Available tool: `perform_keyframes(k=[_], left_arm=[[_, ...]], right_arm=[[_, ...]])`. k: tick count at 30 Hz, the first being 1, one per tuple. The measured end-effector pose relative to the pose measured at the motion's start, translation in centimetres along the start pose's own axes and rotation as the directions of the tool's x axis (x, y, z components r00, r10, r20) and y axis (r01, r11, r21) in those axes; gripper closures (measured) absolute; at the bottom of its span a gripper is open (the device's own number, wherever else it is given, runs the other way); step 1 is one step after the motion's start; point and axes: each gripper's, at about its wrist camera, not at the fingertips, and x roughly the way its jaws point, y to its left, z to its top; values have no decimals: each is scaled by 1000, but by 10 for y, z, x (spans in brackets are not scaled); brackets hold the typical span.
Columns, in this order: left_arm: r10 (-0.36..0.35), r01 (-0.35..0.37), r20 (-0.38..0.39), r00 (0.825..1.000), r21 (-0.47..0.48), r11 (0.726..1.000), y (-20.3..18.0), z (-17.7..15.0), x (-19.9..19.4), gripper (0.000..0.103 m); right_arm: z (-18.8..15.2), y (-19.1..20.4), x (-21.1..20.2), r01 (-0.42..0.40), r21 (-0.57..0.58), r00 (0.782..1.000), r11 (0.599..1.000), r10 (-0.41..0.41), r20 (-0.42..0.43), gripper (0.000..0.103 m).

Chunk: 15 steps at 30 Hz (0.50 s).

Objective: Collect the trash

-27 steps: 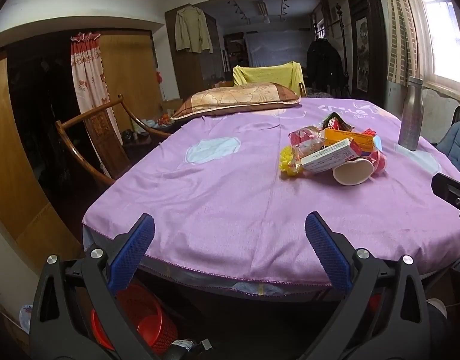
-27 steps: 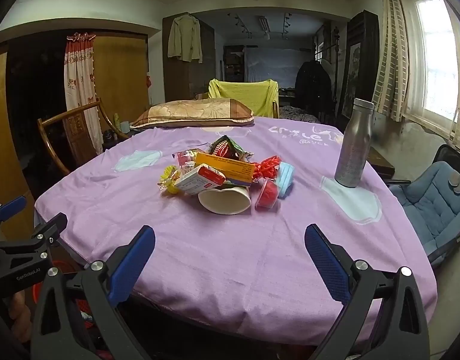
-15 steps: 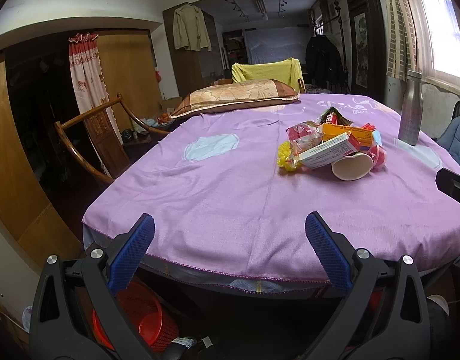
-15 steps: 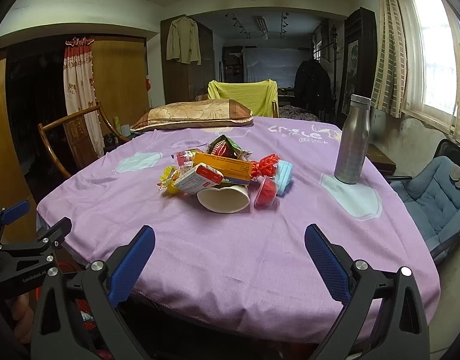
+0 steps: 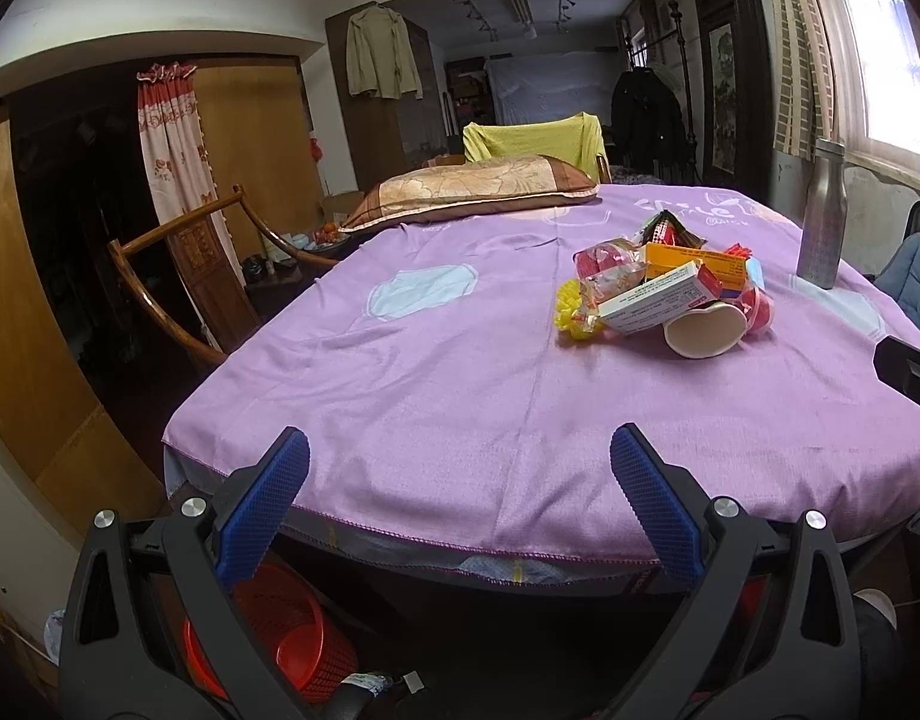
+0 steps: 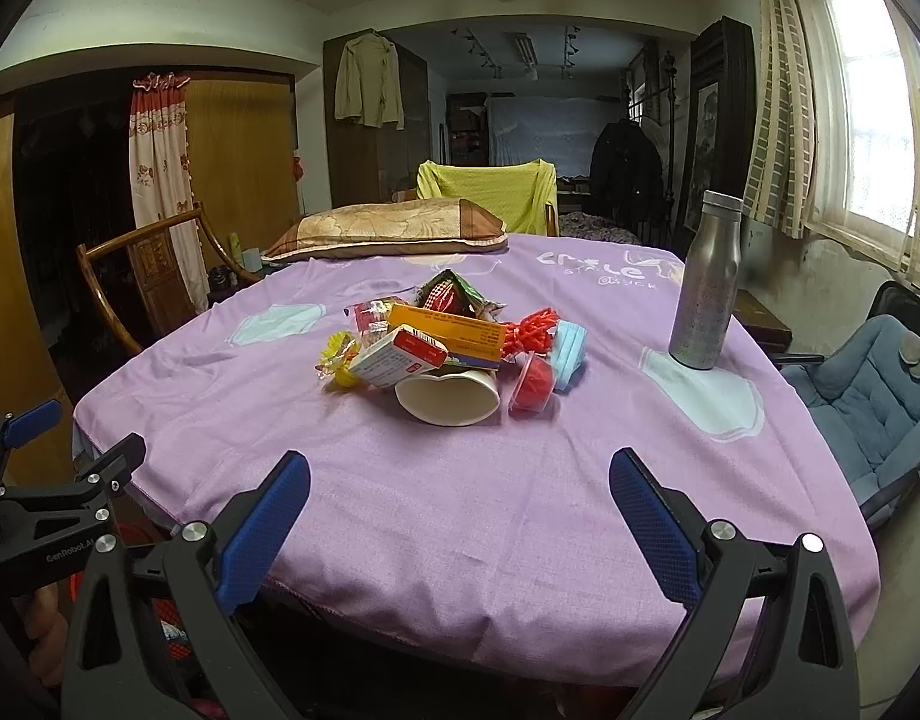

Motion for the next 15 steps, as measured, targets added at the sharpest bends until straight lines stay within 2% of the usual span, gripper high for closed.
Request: perform_keyframes(k=[15], left_arm=[[0, 0, -8, 1000, 3, 1000, 1, -2, 3, 6]], right_arm=[[0, 1, 0, -1, 1, 1000, 1000, 1, -2, 5]])
